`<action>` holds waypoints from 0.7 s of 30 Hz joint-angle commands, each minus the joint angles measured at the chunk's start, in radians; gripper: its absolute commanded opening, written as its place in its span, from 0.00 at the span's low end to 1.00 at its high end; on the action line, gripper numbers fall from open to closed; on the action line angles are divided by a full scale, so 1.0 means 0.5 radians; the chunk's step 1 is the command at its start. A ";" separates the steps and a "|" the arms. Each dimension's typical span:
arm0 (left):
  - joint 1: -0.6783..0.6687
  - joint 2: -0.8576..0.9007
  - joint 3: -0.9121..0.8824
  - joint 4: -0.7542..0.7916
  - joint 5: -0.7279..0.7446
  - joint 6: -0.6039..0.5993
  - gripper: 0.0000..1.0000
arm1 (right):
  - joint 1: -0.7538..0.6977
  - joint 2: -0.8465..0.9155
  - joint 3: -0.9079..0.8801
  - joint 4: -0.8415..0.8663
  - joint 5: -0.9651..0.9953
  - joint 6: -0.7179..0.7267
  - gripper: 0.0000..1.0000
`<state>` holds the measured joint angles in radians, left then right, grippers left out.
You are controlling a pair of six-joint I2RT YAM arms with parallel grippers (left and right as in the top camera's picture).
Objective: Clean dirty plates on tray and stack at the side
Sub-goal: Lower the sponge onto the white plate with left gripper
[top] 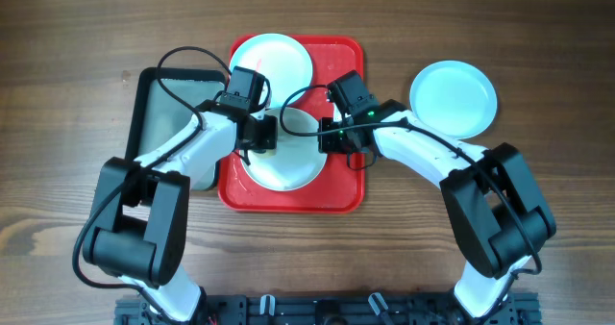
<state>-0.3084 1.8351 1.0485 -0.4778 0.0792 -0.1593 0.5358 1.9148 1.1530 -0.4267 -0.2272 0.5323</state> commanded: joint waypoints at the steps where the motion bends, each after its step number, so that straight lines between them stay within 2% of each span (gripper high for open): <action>1: -0.008 0.200 -0.044 -0.008 0.082 -0.005 0.04 | -0.005 0.024 0.024 0.010 0.020 0.005 0.04; 21: -0.007 0.200 -0.043 -0.227 0.723 -0.004 0.04 | -0.005 0.024 0.024 0.028 -0.056 0.027 0.04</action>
<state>-0.2909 1.8683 1.0817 -0.5552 0.3058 -0.1593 0.5262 1.9148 1.1530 -0.4271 -0.2226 0.5365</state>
